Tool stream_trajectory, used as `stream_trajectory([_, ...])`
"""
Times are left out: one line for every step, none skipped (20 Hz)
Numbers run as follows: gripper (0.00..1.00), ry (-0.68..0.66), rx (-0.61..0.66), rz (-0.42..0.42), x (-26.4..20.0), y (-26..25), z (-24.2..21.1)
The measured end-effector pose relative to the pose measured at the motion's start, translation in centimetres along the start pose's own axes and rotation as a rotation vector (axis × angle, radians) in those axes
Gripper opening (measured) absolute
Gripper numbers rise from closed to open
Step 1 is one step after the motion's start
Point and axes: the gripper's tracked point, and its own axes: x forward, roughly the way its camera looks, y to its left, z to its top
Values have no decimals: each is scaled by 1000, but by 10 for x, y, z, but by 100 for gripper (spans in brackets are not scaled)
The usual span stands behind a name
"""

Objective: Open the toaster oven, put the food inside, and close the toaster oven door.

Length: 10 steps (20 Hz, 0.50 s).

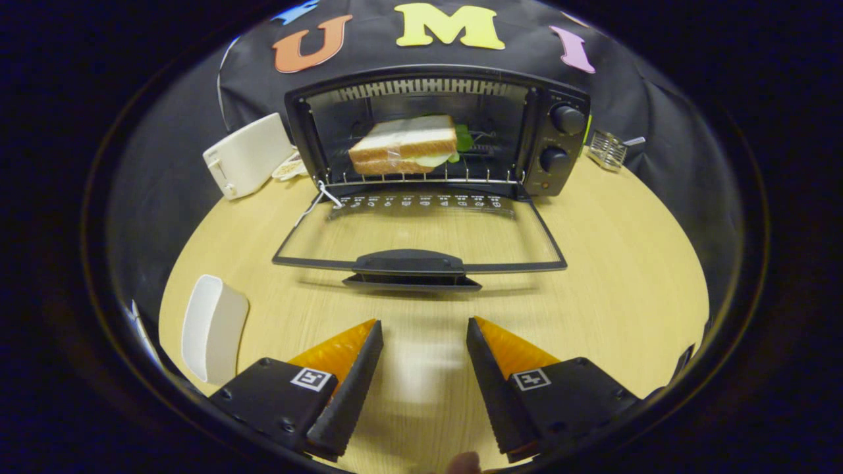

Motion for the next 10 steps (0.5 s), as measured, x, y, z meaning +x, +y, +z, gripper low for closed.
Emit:
stream_trajectory([85,5,13,-5,4,-2,-1])
stream_trajectory([85,-18,18,-12,7,-3,3])
stream_trajectory([85,-16,11,-16,11,-3,6])
stream_trajectory([85,-29,4,-23,13,-4,9])
stream_trajectory([86,-29,0,-32,16,-6,11])
stream_trajectory([86,-36,4,-41,19,-9,15])
stream_trajectory([86,-38,19,-48,22,-12,19])
stream_trajectory([86,-29,30,-50,23,-11,20])
stream_trajectory([86,-32,21,-57,23,-12,21])
stream_trajectory([86,-33,18,-57,26,-13,22])
